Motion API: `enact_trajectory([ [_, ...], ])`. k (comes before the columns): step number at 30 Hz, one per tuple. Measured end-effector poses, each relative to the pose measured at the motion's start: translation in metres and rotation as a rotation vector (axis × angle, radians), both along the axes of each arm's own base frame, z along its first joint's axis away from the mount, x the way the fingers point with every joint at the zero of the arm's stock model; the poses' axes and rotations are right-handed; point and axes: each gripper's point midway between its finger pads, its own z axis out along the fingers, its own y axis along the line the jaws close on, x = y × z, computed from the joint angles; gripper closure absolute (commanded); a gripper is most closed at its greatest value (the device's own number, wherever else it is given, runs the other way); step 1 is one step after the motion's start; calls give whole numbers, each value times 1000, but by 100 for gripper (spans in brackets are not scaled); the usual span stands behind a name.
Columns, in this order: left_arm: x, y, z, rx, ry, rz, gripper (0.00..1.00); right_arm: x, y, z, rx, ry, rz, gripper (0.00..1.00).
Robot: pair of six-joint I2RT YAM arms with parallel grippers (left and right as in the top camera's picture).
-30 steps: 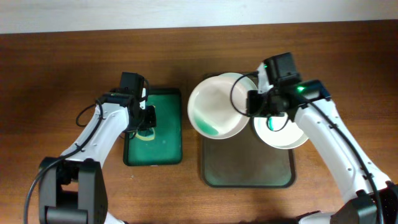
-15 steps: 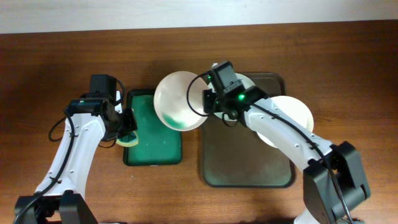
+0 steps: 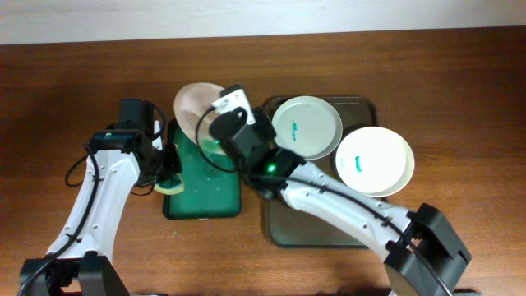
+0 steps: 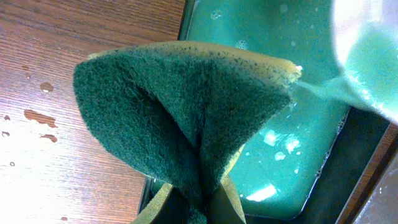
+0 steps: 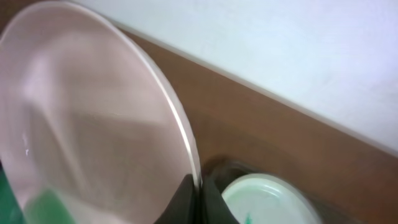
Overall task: Clean dirty plates on tray and stack at the side
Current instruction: 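Carry the plate right and set it on the table beside the tray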
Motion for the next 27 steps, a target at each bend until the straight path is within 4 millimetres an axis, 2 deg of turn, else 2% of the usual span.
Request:
enact_trajectory([
  [1, 0, 0, 0, 0, 0, 0, 100, -3, 9, 18, -45, -84, 6, 96],
  [3, 0, 0, 0, 0, 0, 0, 100, -9, 16, 39, -96, -181, -7, 96],
  [5, 0, 0, 0, 0, 0, 0, 100, -13, 16, 52, -145, -235, -31, 96],
  [8, 0, 0, 0, 0, 0, 0, 100, -11, 7, 58, -205, -261, -74, 96],
  [15, 0, 0, 0, 0, 0, 0, 100, -10, 4, 63, -161, -277, -108, 96],
  [18, 0, 0, 0, 0, 0, 0, 100, -12, 2, 48, -107, -218, -118, 96],
  [22, 1, 0, 0, 0, -3, 0, 100, -8, -6, 3, 18, -4, -80, 96],
  [23, 1, 0, 0, 0, -6, 0, 100, -1, -14, -10, 72, 72, -78, 96],
  [24, 2, 0, 0, 0, -8, 0, 100, 2, -18, -13, 107, 97, -88, 96],
  [25, 2, 0, 0, 0, -9, 0, 100, 6, -33, -23, 203, 236, -46, 96],
  [27, 3, 0, 1, 0, -12, 0, 100, 2, -54, -18, 288, 342, -25, 96],
])
